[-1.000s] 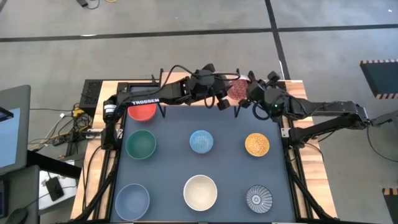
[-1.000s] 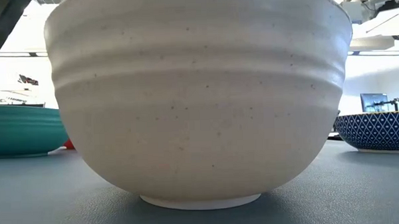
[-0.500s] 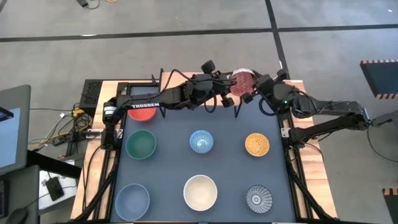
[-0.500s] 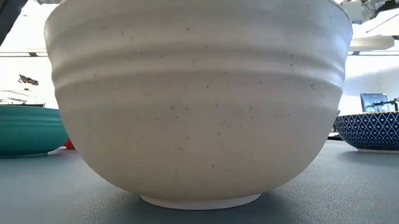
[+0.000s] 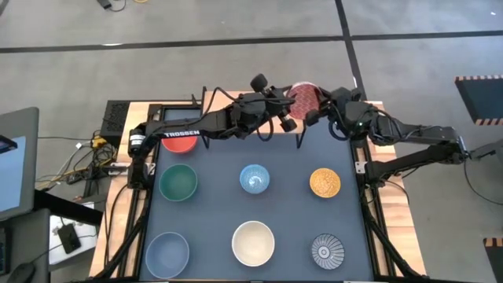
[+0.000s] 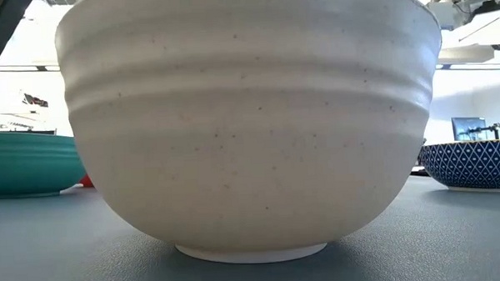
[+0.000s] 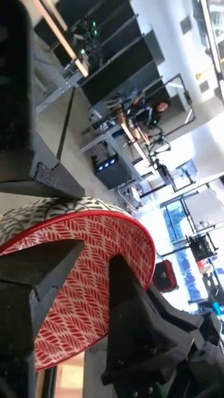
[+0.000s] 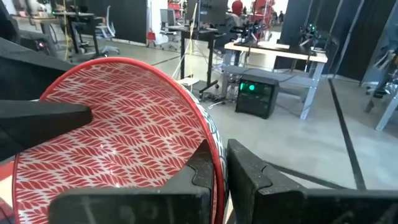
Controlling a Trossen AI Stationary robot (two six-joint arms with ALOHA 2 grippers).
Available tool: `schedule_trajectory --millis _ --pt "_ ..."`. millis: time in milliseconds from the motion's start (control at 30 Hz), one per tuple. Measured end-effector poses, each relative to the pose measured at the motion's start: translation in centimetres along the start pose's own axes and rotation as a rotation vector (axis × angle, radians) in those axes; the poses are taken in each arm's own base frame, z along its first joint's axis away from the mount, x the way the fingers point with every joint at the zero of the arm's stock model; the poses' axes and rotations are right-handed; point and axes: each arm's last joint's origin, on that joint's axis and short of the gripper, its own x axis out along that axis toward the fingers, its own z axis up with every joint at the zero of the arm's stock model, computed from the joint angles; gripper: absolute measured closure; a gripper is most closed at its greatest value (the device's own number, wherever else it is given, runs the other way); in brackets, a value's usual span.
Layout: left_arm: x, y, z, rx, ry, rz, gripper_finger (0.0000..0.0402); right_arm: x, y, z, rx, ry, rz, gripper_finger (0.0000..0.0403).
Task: Place and stack bowls onto a shelf
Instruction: Put the red patterned bowl on the shelf
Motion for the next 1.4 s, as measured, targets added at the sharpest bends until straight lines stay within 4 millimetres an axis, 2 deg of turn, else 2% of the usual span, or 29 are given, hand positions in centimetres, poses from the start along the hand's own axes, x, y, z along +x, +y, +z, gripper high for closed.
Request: schedule_trajectory --millis 133,367,567,767,933,1033,1133,1233,1300,1400 --pt "0.0 0.0 -0.1 -0.002 0.015 0.026 0.032 0.2 0.3 0.2 -0.052 -0.017 0.005 0.0356" --pt "0.1 0.3 0.0 -0.038 0.011 0.091 0.0384 0.1 0.2 1.1 -0.057 -0.044 0.007 0.0346" --pt "0.2 0.4 0.1 -0.036 -0.001 0.106 0.0392 0.2 0.2 1.3 -0.07 -0.048 0.014 0.033" --pt "0.6 0.8 -0.4 0.037 0.038 0.14 0.0401 0.7 -0.2 1.6 -0.059 -0.06 0.006 0.0267" --pt "1.6 1.2 -1.9 0.096 0.137 0.14 0.0401 0.7 -1.9 2.4 -0.023 -0.083 -0.05 0.0202" --pt "1.5 3.0 -1.3 0.036 0.169 0.14 0.0401 1.0 -2.5 2.4 -0.026 -0.078 -0.08 0.0174" --pt "1.8 5.5 -1.6 0.011 0.262 0.105 0.0401 1.2 -2.9 2.3 -0.035 -0.07 -0.098 0.0161" --pt "2.2 8.8 -2.9 -0.04 0.406 0.04 0.0401 1.2 -3.2 1.9 -0.049 -0.038 -0.114 0.0159" --pt "2.3 11.6 -3.7 -0.136 0.486 0.002 0.0401 1.3 -3.3 1.4 -0.026 -0.006 -0.103 0.016" --pt "2.2 15.3 -6.0 -0.239 0.659 -0.059 0.0401 1.5 -3.4 0.6 0.035 0.059 -0.058 0.0161"
